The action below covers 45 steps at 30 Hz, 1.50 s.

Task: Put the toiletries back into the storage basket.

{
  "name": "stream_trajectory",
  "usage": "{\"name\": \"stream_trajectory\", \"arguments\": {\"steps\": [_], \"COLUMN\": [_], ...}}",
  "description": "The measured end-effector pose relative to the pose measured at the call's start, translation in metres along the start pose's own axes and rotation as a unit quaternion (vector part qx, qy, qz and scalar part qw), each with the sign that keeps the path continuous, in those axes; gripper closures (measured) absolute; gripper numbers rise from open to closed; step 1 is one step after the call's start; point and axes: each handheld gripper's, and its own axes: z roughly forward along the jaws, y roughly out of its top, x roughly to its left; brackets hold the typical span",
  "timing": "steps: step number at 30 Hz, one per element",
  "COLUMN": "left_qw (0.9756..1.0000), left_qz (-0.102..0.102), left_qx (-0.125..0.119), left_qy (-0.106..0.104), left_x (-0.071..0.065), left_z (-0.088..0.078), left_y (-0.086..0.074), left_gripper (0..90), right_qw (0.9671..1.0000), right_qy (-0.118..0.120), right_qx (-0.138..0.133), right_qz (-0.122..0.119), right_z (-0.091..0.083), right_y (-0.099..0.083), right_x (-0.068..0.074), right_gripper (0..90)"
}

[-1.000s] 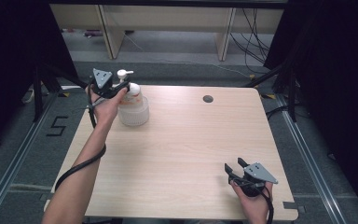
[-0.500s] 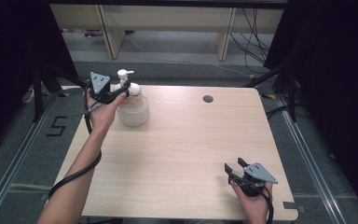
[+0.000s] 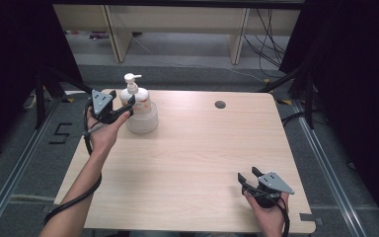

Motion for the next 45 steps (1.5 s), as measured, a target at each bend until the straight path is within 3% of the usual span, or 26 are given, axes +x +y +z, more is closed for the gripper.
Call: {"name": "stream_trajectory", "arguments": {"steps": [4, 9, 12, 19, 34, 40, 45], "left_qw": [1.0, 0.9999, 1.0, 0.9999, 0.9988, 0.9986, 0.9986], "left_qz": [-0.004, -0.006, -0.003, -0.008, -0.018, -0.017, -0.02], "left_qx": [-0.004, -0.008, -0.006, -0.008, 0.044, 0.048, 0.049], "left_qy": [0.002, -0.004, -0.007, -0.01, -0.009, -0.012, -0.006], "left_x": [0.0, -0.001, -0.001, 0.001, 0.002, 0.001, -0.001], "left_z": [-0.01, -0.022, -0.03, -0.046, -0.076, -0.087, -0.089], "left_y": [-0.007, -0.016, -0.026, -0.05, -0.12, -0.14, -0.146], "left_gripper": [29.4, 29.4, 29.4, 30.5, 30.9, 31.5, 31.7], "right_qw": [0.9999, 1.0, 1.0, 1.0, 1.0, 1.0, 1.0], "right_qy": [0.006, 0.001, 0.001, 0.0, -0.001, -0.004, 0.002], "right_qx": [-0.004, -0.001, 0.001, 0.0, 0.001, 0.001, 0.005], "right_qz": [0.009, -0.005, 0.004, 0.001, -0.008, -0.008, -0.008], "right_z": [0.001, 0.0, 0.0, 0.0, 0.0, 0.0, 0.001], "right_y": [-0.001, 0.0, 0.0, 0.0, 0.0, 0.0, 0.0], "right_x": [0.001, 0.0, 0.001, 0.0, -0.001, 0.0, 0.0], "right_gripper": [41.0, 40.9, 40.9, 40.9, 41.0, 40.9, 40.9]}}
